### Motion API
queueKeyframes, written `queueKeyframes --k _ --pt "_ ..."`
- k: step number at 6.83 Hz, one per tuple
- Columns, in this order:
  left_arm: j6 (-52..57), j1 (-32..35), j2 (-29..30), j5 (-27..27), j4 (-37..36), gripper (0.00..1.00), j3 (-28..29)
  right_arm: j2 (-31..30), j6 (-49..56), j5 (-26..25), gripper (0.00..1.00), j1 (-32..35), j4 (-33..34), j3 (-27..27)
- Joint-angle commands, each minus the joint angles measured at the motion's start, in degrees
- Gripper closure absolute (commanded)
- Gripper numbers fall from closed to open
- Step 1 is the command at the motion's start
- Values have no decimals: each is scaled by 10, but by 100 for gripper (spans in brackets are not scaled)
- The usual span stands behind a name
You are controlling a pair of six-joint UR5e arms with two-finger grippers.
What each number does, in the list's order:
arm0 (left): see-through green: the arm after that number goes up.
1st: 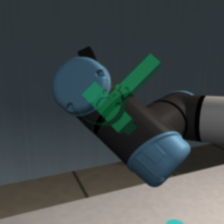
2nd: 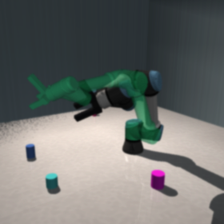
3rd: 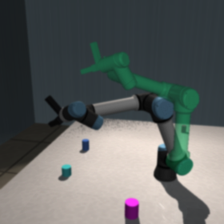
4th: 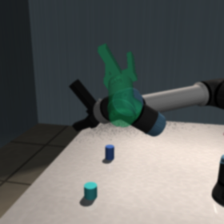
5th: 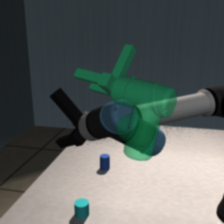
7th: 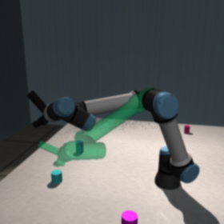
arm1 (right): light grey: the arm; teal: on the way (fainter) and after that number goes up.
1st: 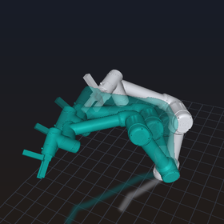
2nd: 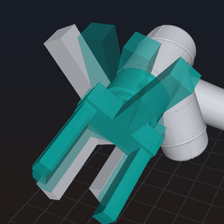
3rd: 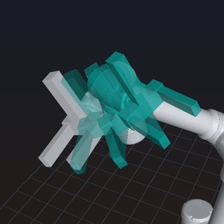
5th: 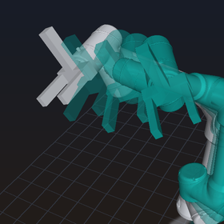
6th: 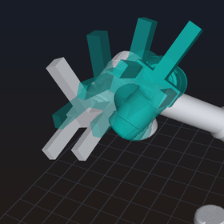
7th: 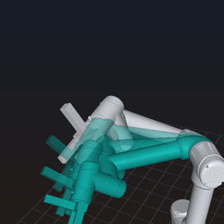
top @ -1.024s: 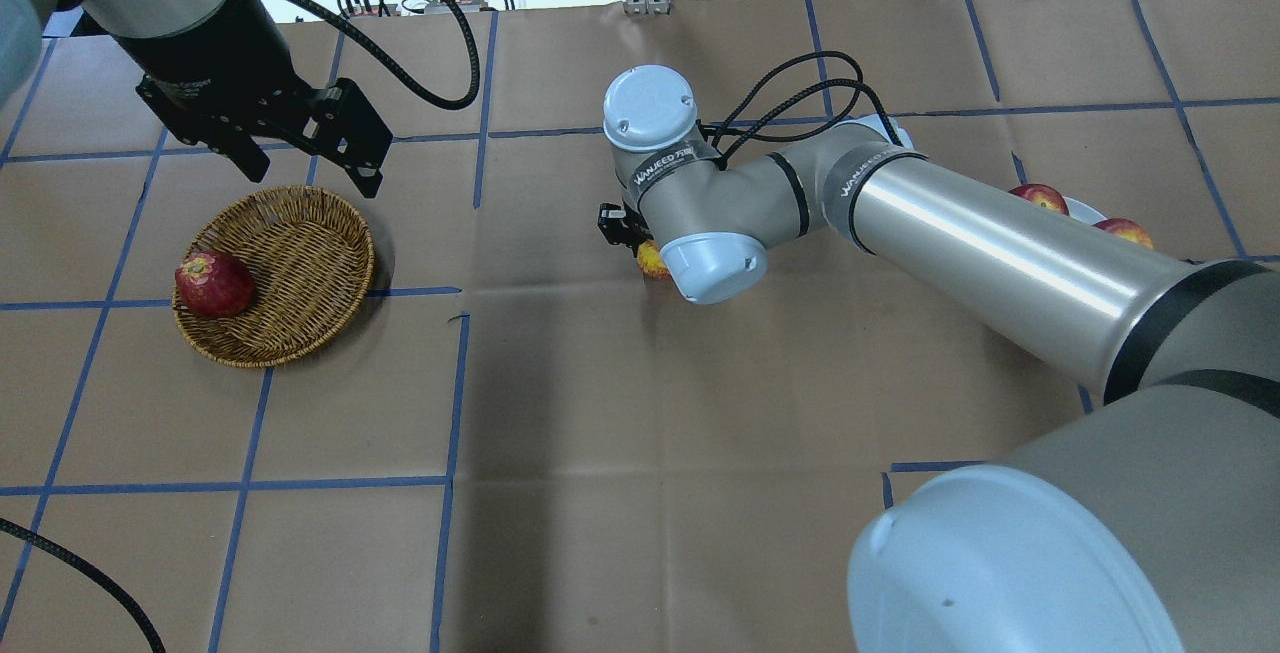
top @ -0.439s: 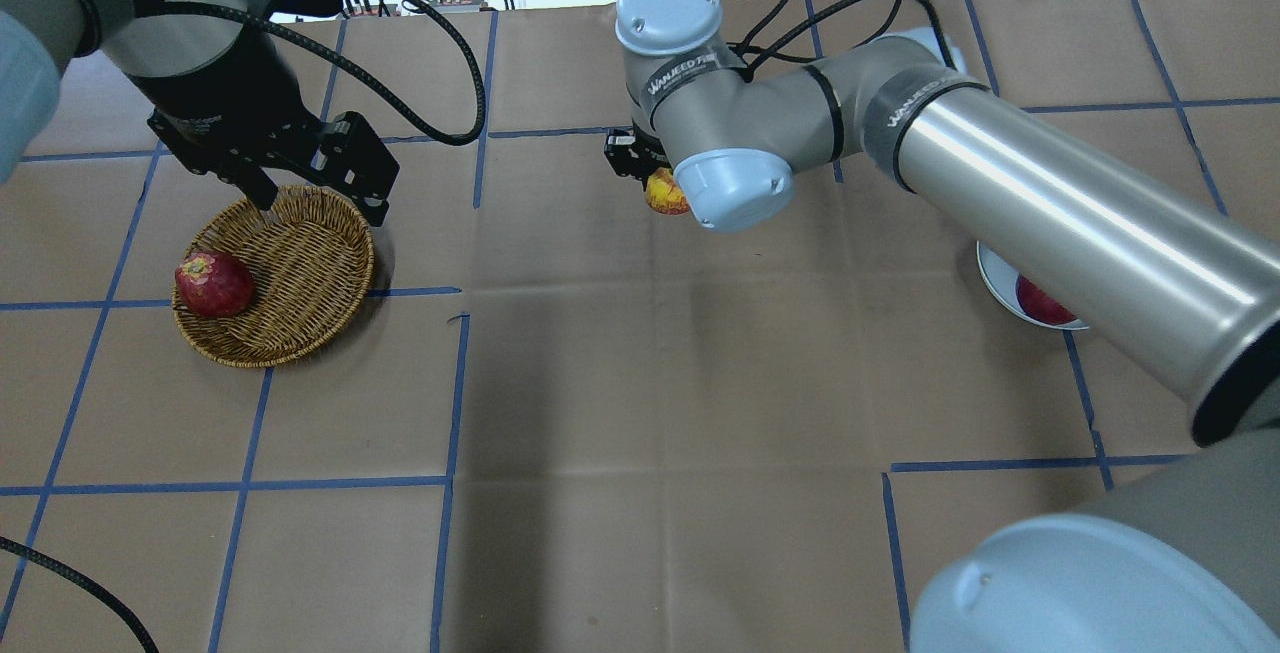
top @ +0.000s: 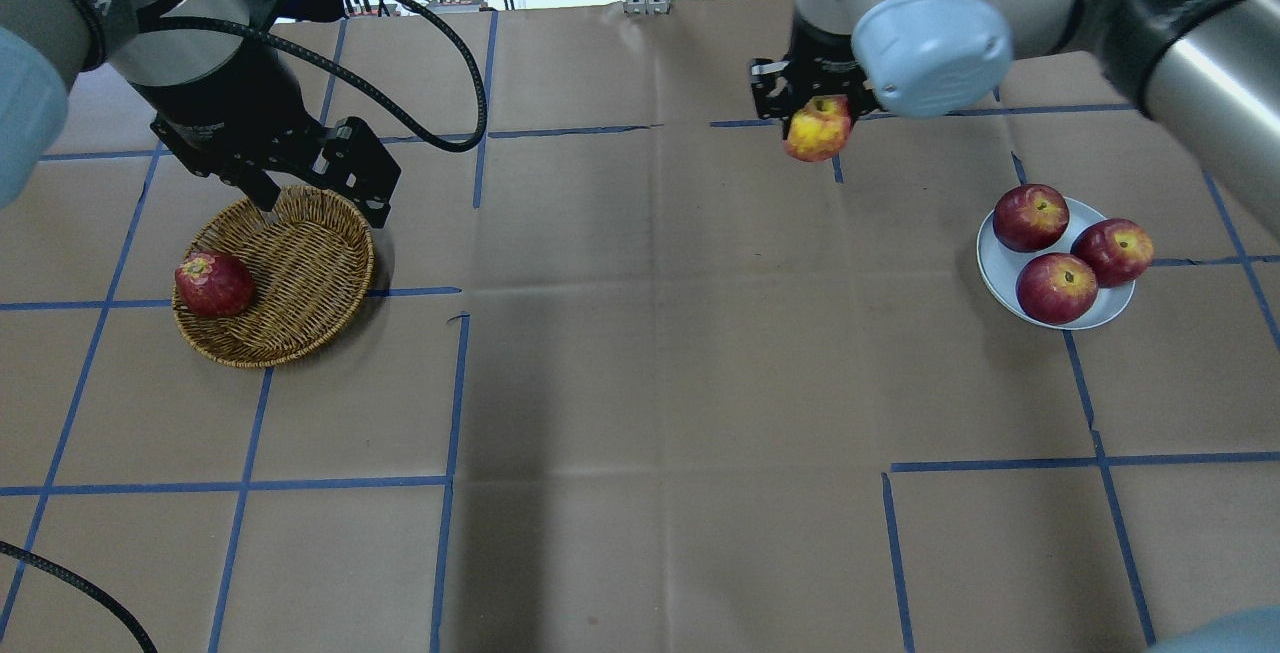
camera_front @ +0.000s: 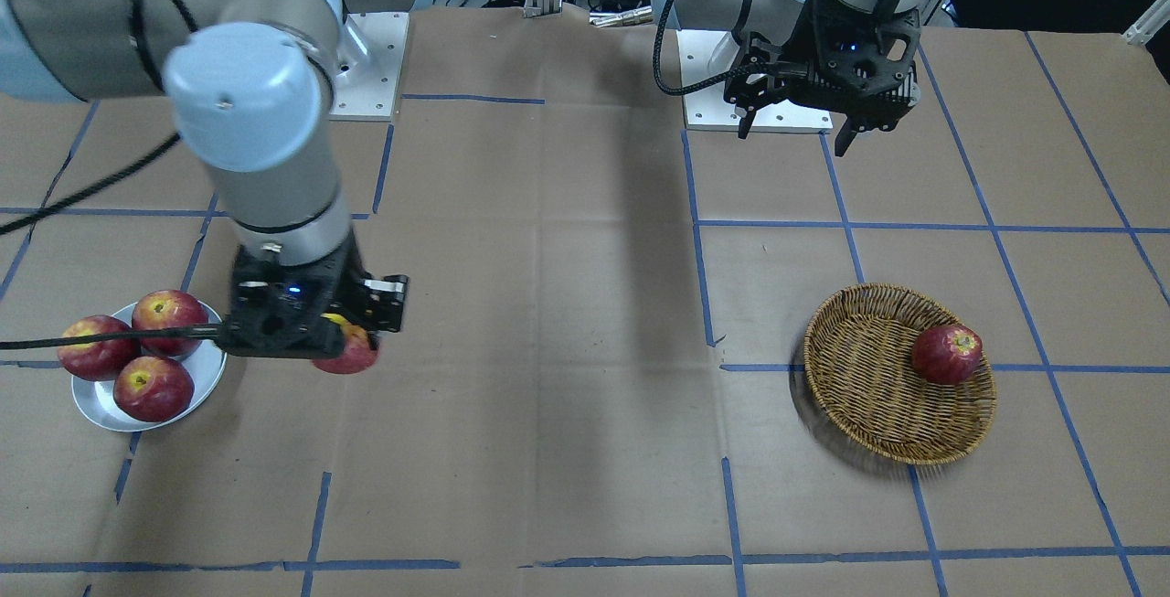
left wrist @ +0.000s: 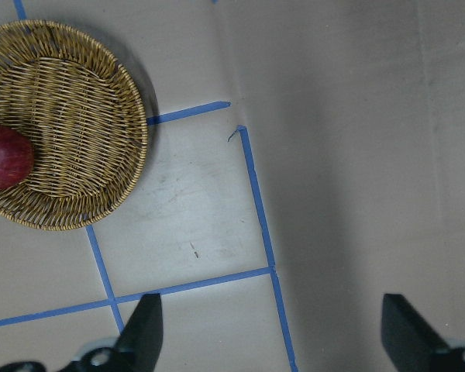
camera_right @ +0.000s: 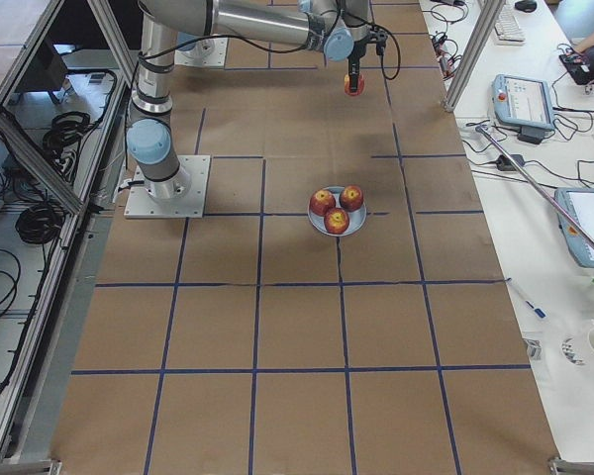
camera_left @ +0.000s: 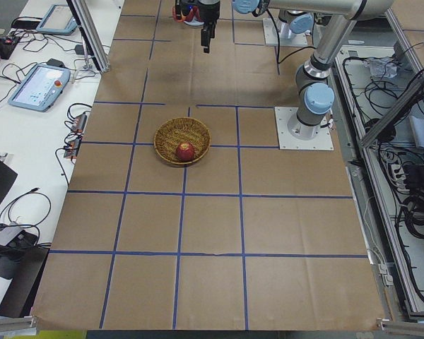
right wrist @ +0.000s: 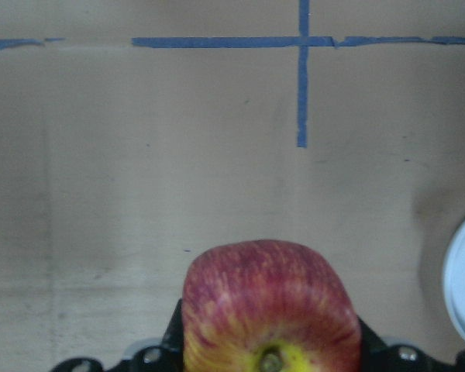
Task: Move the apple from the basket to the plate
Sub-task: 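Carry the apple with the right gripper over the white plate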
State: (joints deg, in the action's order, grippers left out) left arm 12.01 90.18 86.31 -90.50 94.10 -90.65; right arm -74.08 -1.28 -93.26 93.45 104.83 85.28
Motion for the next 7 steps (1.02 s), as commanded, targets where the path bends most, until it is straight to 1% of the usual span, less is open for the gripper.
queueKeyframes --k 1,2,3,4,6,7 --pt "-1 0 1 0 0 1 1 -31 226 2 50 -144 -35 18" --pt "-1 0 0 0 0 1 1 -27 309 10 51 -203 -25 36" --pt "-1 0 -1 -1 0 1 0 -23 367 53 51 -255 -17 51" --pt "-1 0 -1 -2 -1 1 0 -11 398 64 51 -287 10 79" --pt "-2 0 -1 -3 -1 1 0 -1 401 63 51 -289 124 170" --pt "-2 0 -1 -3 -1 1 0 -1 403 62 51 -289 171 197"
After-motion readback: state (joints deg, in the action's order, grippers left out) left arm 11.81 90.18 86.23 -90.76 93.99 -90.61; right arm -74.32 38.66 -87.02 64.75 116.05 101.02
